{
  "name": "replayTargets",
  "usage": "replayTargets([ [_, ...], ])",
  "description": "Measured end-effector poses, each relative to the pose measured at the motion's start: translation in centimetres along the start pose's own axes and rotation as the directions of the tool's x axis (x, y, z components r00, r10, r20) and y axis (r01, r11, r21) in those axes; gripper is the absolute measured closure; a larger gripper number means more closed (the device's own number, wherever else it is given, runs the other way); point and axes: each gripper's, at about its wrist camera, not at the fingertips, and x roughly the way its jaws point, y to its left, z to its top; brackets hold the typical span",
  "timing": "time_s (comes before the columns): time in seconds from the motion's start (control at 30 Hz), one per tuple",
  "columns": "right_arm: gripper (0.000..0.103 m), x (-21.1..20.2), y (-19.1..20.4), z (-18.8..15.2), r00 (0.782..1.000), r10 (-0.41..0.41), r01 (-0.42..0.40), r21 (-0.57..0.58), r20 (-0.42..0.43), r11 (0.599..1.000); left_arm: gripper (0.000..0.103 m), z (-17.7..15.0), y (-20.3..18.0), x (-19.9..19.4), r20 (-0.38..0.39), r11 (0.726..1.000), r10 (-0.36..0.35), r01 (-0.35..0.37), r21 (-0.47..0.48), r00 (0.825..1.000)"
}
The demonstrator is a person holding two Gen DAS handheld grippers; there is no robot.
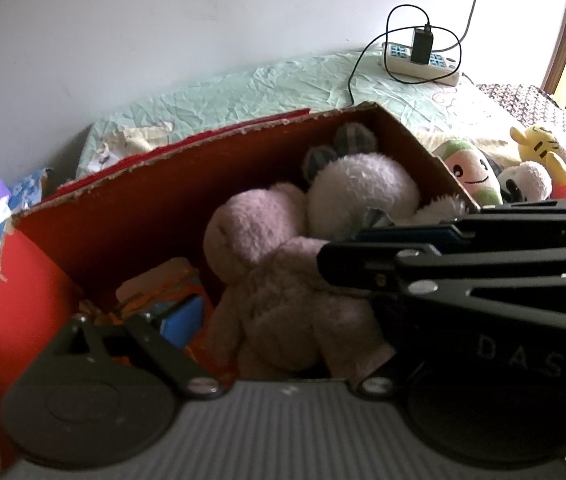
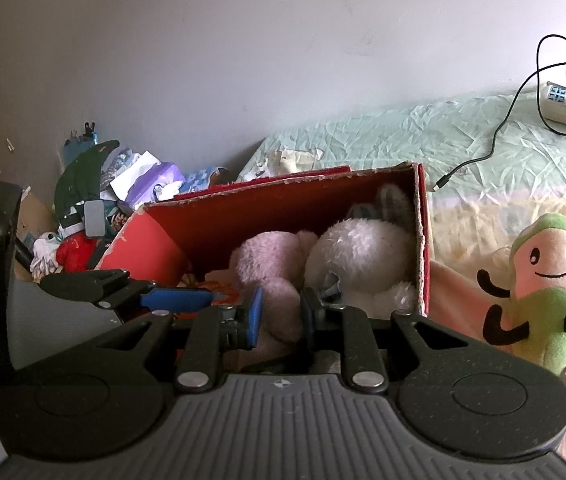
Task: Organize objects
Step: 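Lower the pink bunny into the box beside the white bunny, open right gripper, then withdraw the open right gripper up out of the red box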
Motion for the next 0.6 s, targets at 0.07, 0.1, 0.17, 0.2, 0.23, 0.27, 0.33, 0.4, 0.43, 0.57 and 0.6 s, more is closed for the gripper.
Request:
replayTargets([
  [0.07, 0.081, -0.2, 0.0, 0.0, 1.000, 0.000, 0.000, 0.004, 0.002, 1.000, 0.010, 0.0, -0.1, 0.0, -0.003, 1.000, 0.011, -0.011, 0.001, 1.000],
  [0.1, 0.081, -0.3, 0.0, 0.0, 1.000, 0.000, 0.000, 0.002, 0.002, 1.000, 0.009, 0.1, -0.3, 0.0, -0.005, 1.000, 0.024, -0.024, 0.003, 1.000],
  [0.17, 0.081, -0.5, 0.0, -0.1, 1.000, 0.002, -0.002, 0.002, 0.001, 1.000, 0.009, 0.0, -0.6, -0.1, -0.003, 0.999, 0.048, -0.048, 0.015, 0.999],
  [0.2, 0.081, -0.6, 0.0, -0.2, 1.000, 0.006, -0.006, 0.006, -0.001, 1.000, 0.009, 0.0, -0.7, -0.2, -0.003, 0.998, 0.060, -0.059, 0.020, 0.998],
  [0.23, 0.081, -0.8, 0.0, -0.3, 1.000, 0.011, -0.011, 0.011, -0.001, 1.000, 0.009, 0.0, -0.9, -0.2, -0.008, 0.997, 0.068, -0.068, 0.023, 0.998],
  [0.27, 0.081, -0.9, -0.1, -0.3, 1.000, 0.015, -0.015, 0.016, -0.001, 1.000, 0.009, -0.1, -0.9, -0.2, -0.014, 0.997, 0.073, -0.073, 0.022, 0.997],
  [0.33, 0.079, -1.3, -0.1, -0.4, 1.000, 0.017, -0.017, 0.024, 0.001, 1.000, 0.009, -0.1, -1.0, -0.4, -0.025, 0.996, 0.085, -0.085, 0.016, 0.996],
  [0.4, 0.076, -1.7, -0.2, -0.5, 1.000, 0.017, -0.018, 0.037, 0.004, 0.999, 0.009, -0.1, -1.0, -0.5, -0.035, 0.995, 0.102, -0.102, 0.010, 0.994],
  [0.43, 0.075, -1.9, -0.3, -0.5, 1.000, 0.019, -0.019, 0.044, 0.005, 0.999, 0.009, -0.1, -1.1, -0.6, -0.043, 0.994, 0.112, -0.112, 0.006, 0.993],
  [0.57, 0.075, -2.9, -0.3, -0.9, 0.999, 0.032, -0.033, 0.058, 0.019, 0.998, 0.009, -0.1, -1.2, -1.2, -0.054, 0.991, 0.131, -0.132, -0.007, 0.990],
  [0.6, 0.075, -3.2, -0.2, -0.9, 0.999, 0.036, -0.038, 0.059, 0.022, 0.998, 0.009, -0.1, -1.2, -1.5, -0.052, 0.990, 0.138, -0.138, -0.007, 0.989],
])
